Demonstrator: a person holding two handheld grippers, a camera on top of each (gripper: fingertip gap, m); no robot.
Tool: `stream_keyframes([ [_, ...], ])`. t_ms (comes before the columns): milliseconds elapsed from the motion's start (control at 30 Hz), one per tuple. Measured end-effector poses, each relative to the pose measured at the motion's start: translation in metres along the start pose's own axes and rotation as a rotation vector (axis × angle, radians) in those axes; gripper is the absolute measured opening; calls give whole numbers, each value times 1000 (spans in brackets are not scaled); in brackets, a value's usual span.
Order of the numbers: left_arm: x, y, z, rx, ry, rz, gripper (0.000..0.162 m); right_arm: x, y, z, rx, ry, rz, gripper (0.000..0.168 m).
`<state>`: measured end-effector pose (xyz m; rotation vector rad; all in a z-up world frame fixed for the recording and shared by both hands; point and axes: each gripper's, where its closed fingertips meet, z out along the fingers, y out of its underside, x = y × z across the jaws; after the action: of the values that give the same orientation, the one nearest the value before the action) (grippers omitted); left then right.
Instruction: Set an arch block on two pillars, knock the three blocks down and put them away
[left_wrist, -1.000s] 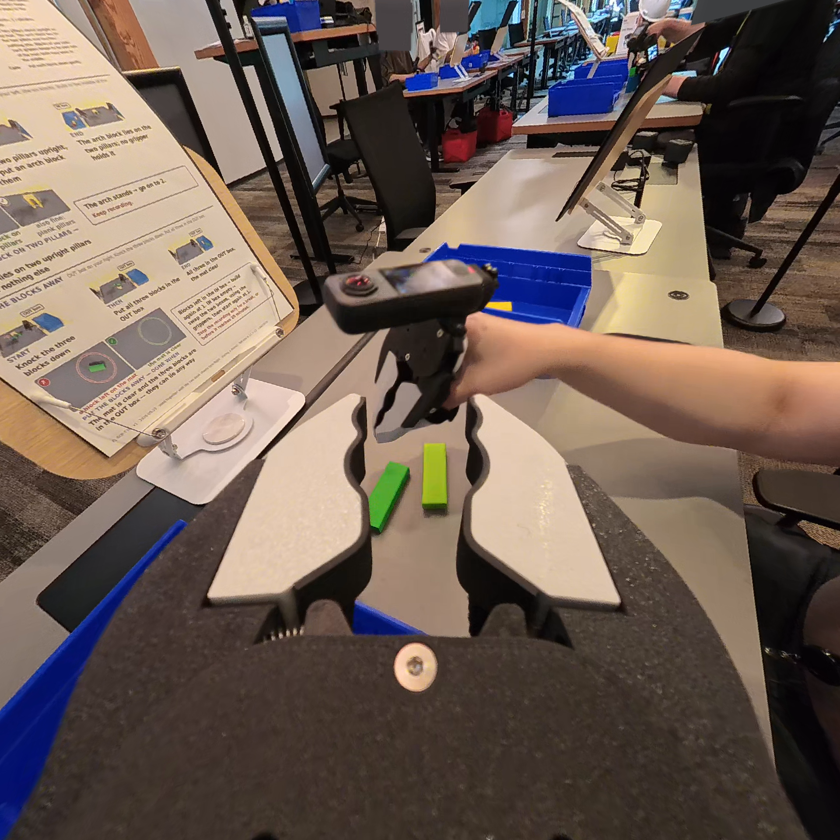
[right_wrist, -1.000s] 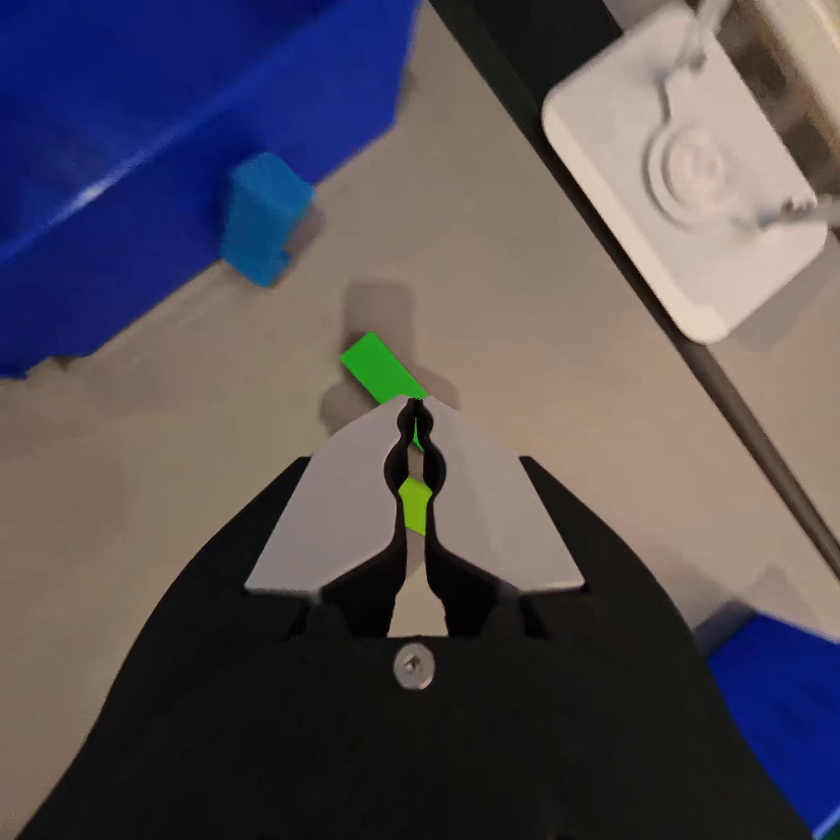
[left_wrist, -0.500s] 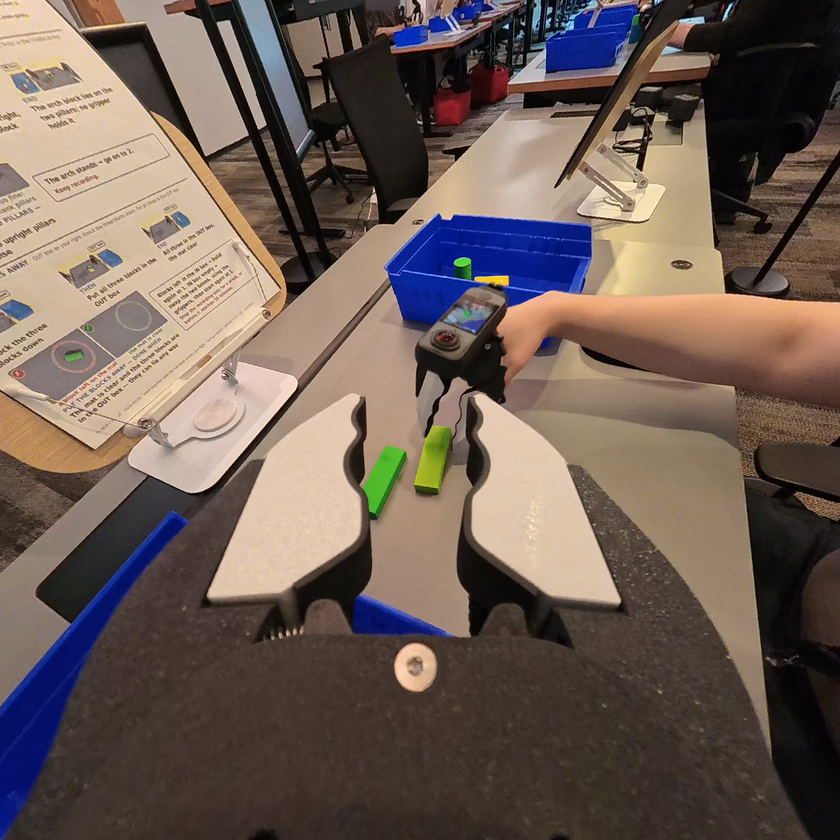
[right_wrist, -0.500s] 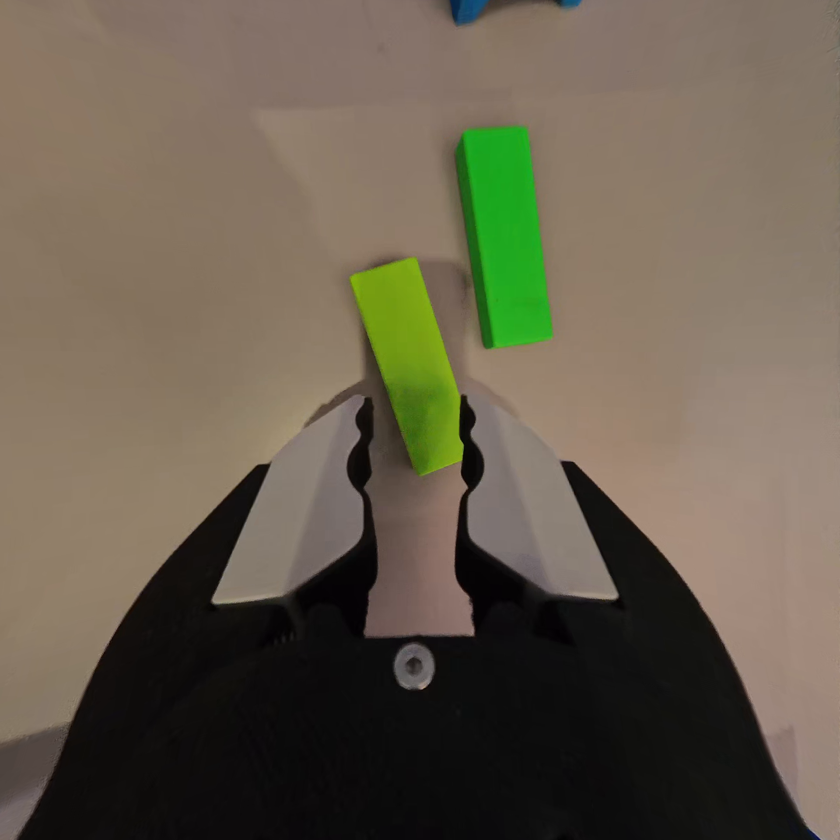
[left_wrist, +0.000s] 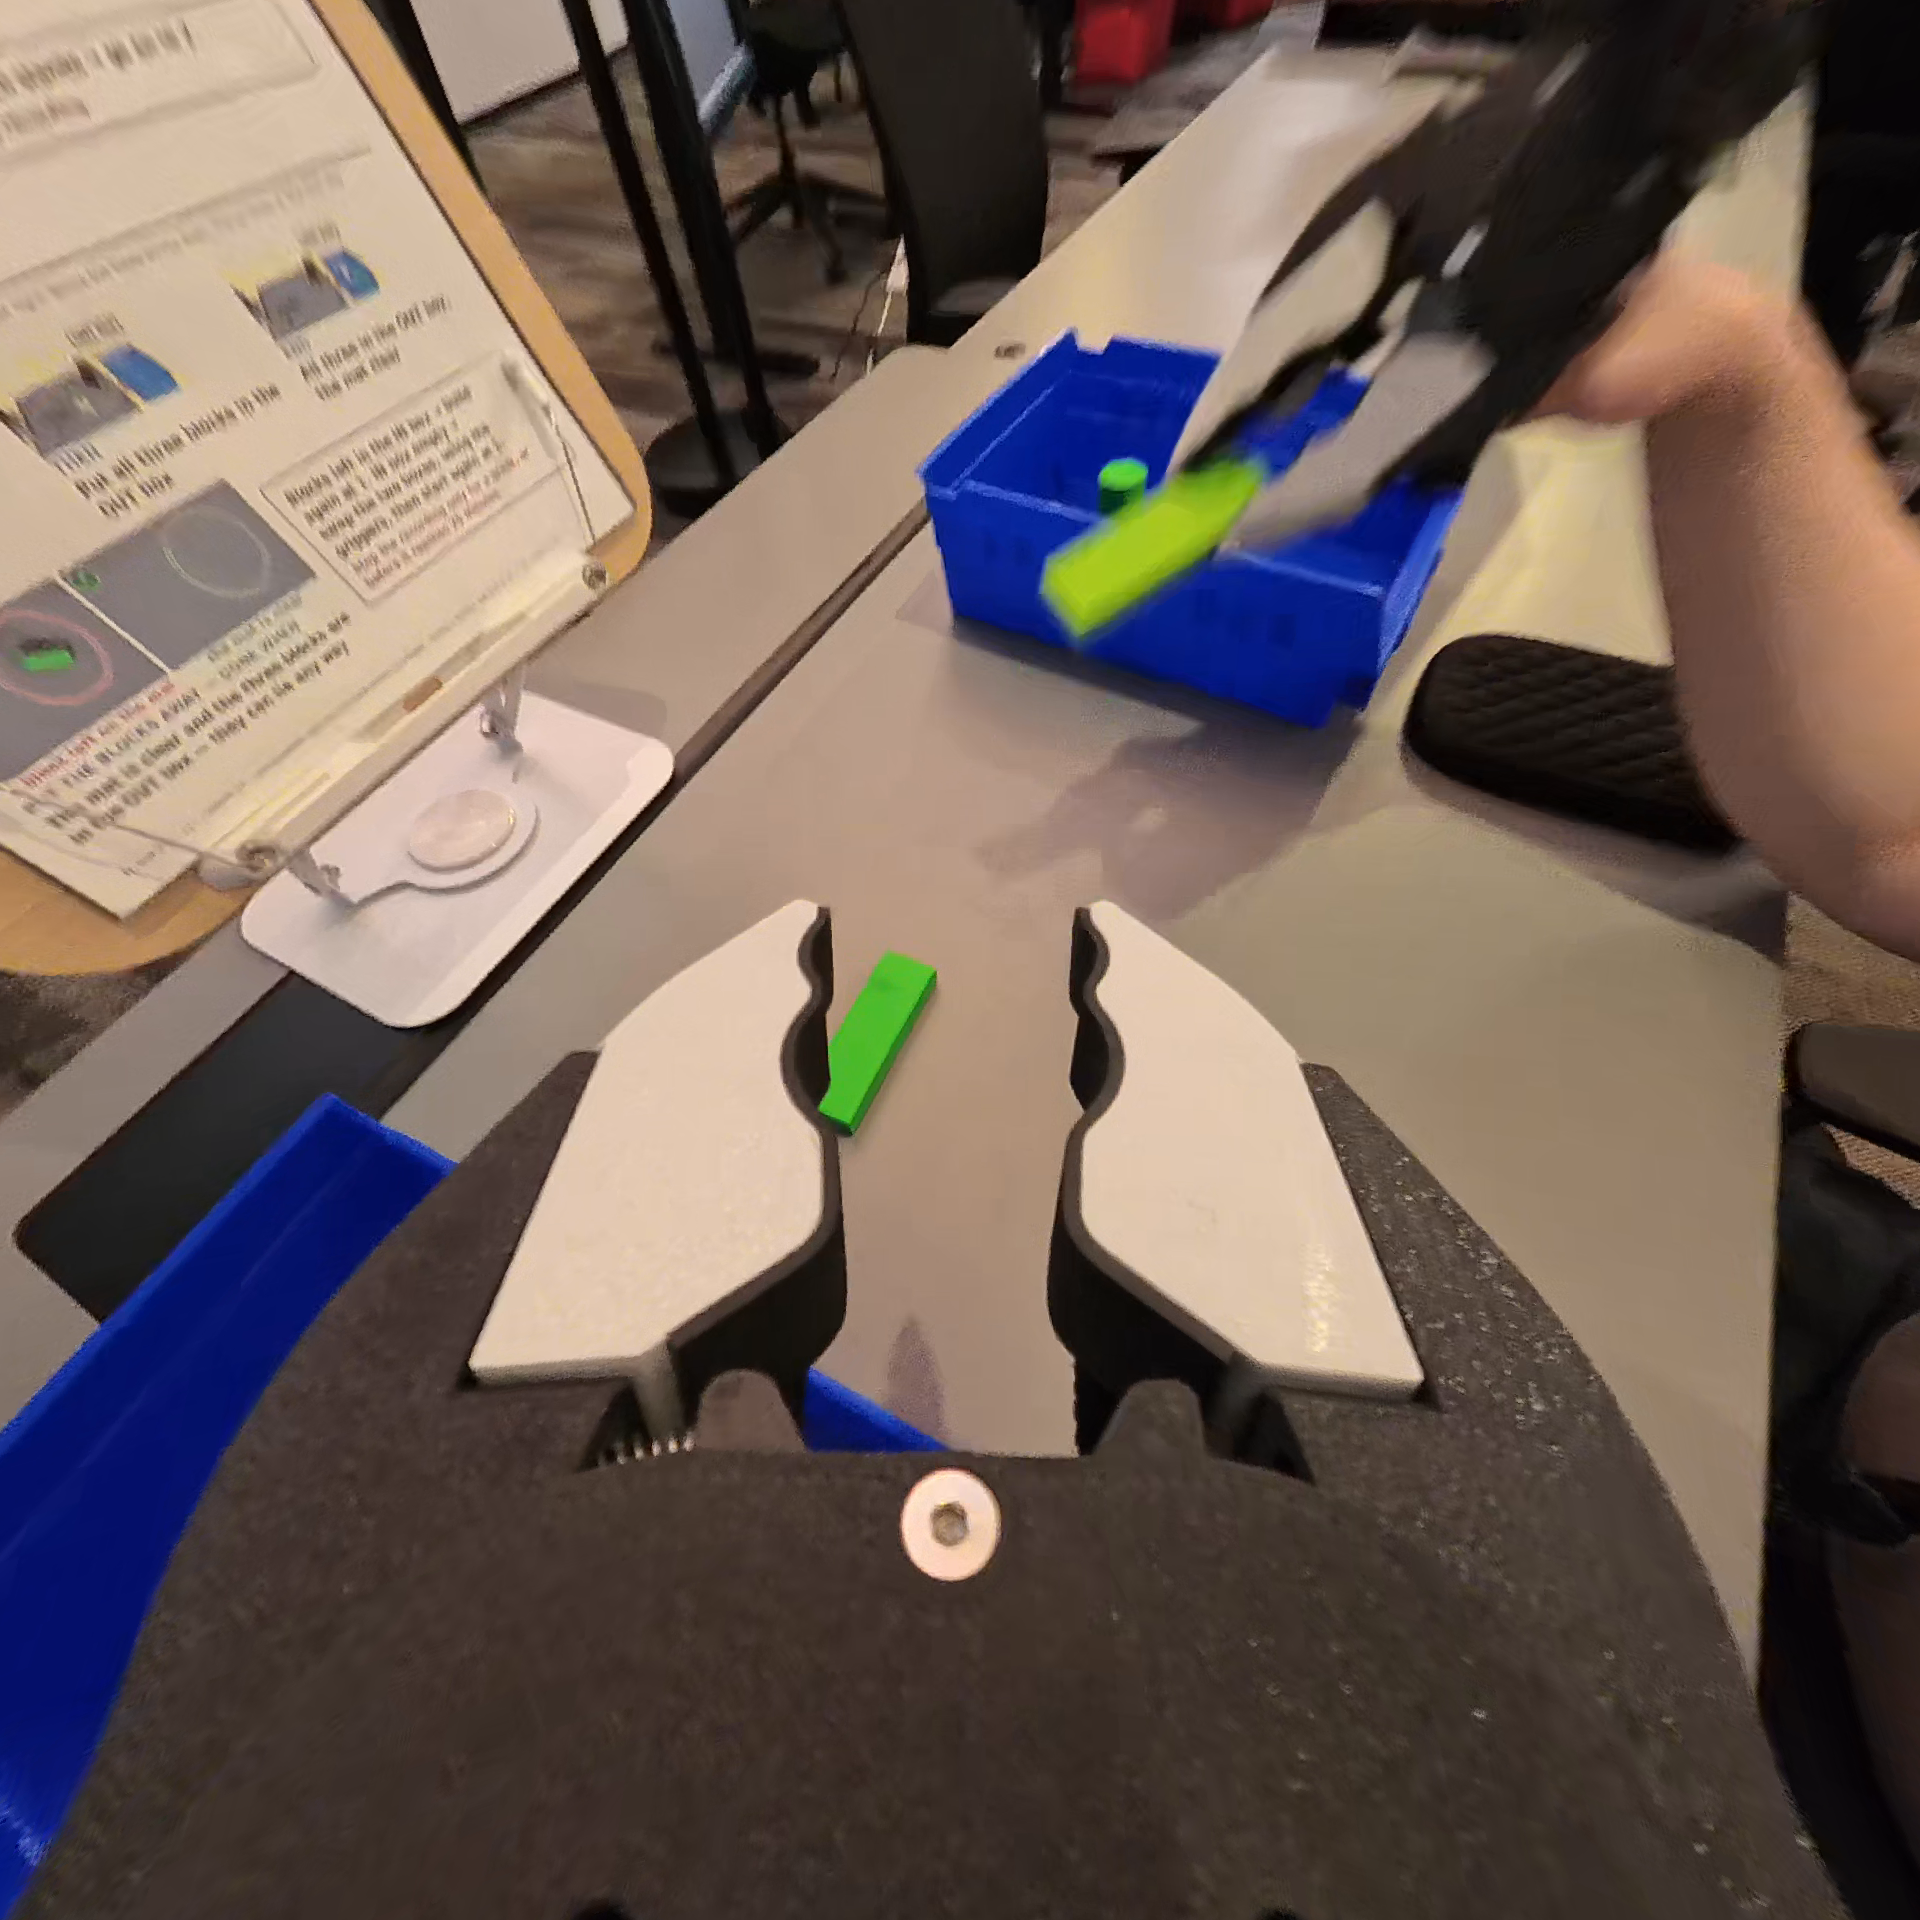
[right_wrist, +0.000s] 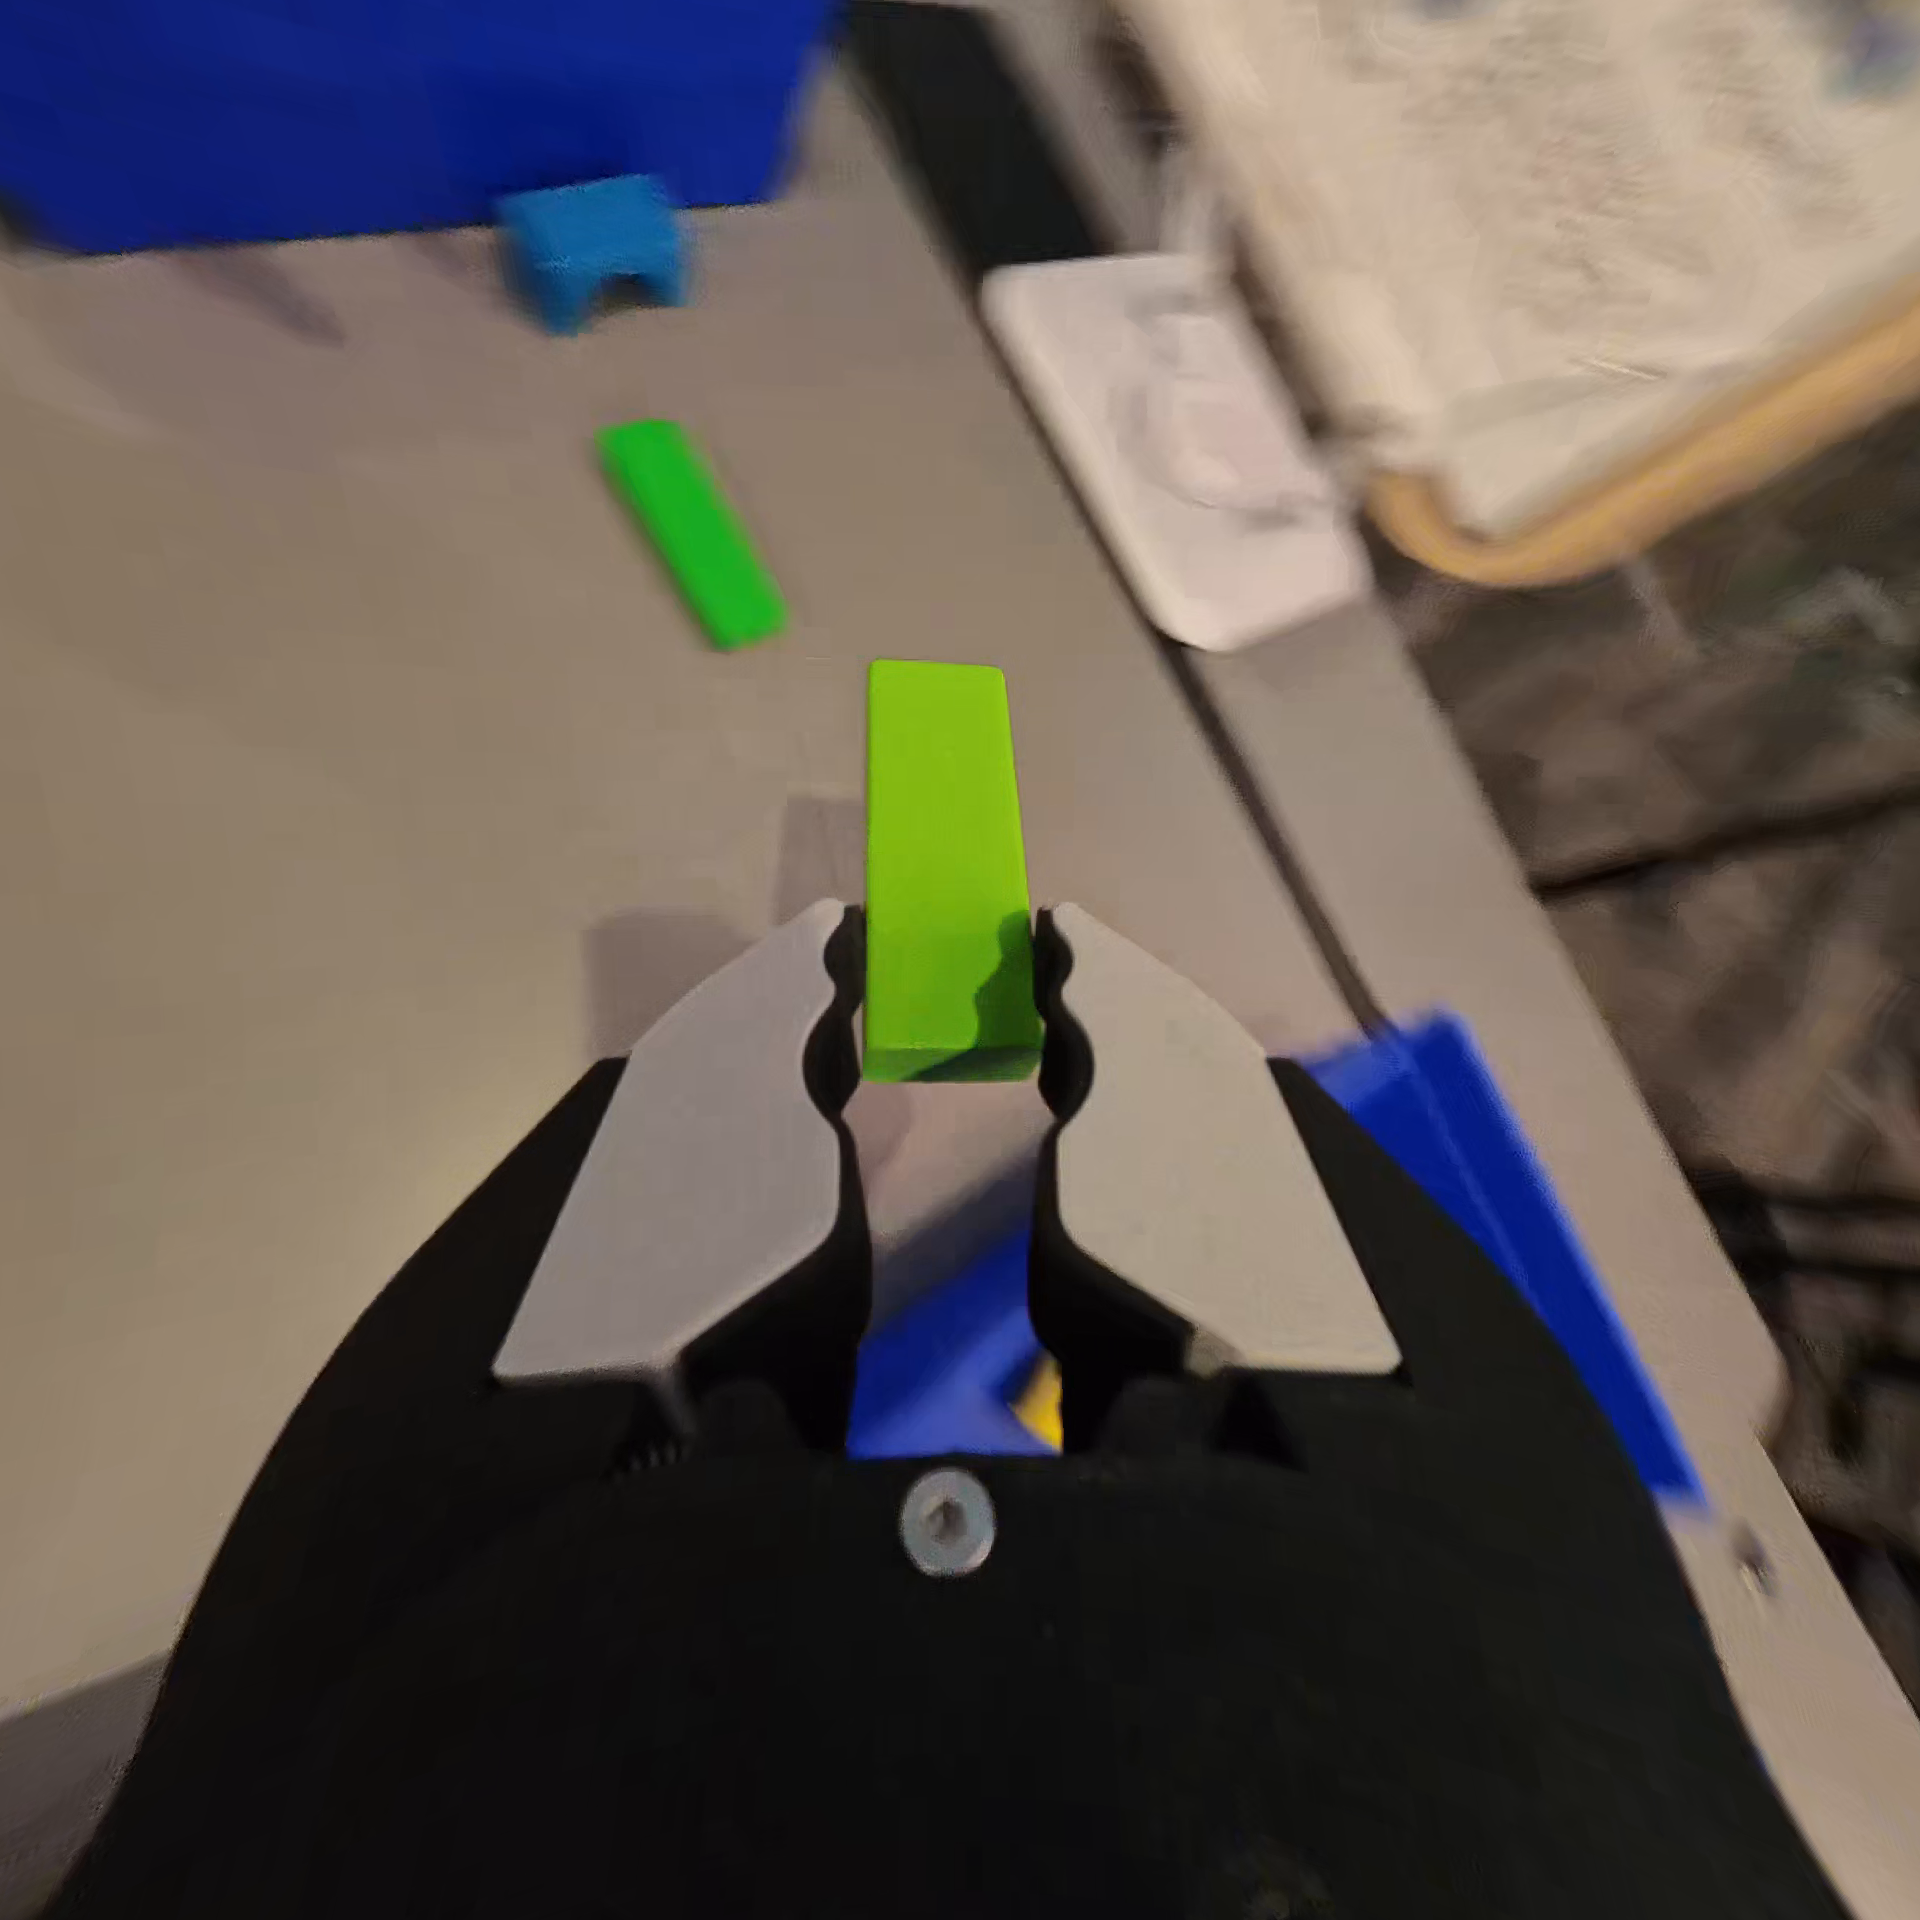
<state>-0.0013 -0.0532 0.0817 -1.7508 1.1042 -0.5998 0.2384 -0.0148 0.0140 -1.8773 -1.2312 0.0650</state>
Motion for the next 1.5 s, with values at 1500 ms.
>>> stream_keyframes([
  [1500, -14, 171, 176, -828, -200, 166, 0, 117, 72, -17, 97, 77, 366, 37],
])
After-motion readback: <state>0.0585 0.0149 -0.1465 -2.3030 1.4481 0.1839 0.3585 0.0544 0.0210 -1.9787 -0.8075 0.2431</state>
